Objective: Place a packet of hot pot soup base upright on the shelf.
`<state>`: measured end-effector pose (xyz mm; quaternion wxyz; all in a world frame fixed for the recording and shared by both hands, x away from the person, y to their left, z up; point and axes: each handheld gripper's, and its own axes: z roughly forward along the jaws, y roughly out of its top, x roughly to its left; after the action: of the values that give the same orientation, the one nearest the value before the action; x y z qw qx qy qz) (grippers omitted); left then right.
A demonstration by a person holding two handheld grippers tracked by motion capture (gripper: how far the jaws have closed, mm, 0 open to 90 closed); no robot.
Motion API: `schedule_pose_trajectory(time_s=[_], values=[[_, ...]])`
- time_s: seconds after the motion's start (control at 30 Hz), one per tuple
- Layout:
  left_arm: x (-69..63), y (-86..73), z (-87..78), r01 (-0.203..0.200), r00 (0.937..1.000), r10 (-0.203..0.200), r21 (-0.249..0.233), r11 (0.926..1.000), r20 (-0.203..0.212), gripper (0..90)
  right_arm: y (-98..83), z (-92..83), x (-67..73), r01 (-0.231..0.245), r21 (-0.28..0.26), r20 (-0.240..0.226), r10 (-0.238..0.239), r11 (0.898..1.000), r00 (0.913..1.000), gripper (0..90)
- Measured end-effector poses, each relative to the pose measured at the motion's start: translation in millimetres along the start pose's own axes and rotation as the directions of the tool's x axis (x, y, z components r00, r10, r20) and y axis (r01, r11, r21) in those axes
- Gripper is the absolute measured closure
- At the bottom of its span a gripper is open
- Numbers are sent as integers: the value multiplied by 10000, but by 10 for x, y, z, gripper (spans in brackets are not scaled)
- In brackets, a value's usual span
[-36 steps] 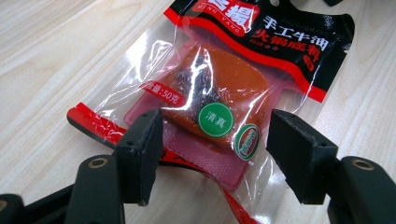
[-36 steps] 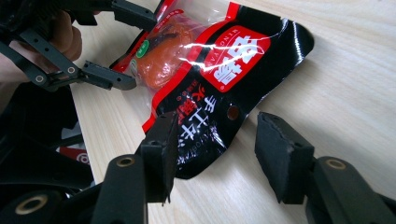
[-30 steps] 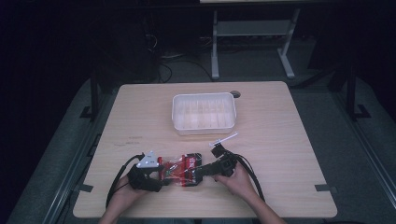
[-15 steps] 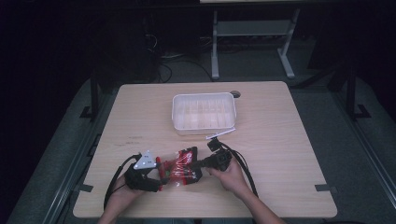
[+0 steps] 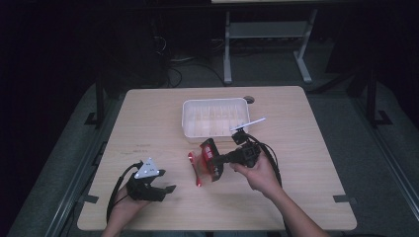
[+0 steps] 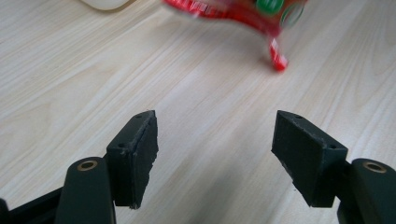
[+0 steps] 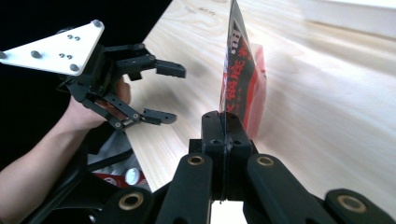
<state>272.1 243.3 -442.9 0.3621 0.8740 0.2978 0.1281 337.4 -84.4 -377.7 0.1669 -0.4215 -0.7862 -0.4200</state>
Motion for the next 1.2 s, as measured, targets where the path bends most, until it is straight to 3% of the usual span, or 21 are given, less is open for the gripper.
schedule_pose_trajectory(time_s=[0.23, 0.7, 1.2], values=[[31, -31, -22, 245, 9996, -246, -69, 9997, -128, 301, 66, -249, 13, -135, -179, 293, 140, 9997, 9995, 898], [56, -53, -42, 283, 9993, -285, -63, 9996, -252, 300, 270, -634, 75, -297, -702, 926, 362, 9971, 9950, 897], [74, -54, -66, 235, 9993, -238, -89, 9997, -295, 298, 785, -855, 60, -675, -1503, 2095, 985, 9863, 9728, 897]])
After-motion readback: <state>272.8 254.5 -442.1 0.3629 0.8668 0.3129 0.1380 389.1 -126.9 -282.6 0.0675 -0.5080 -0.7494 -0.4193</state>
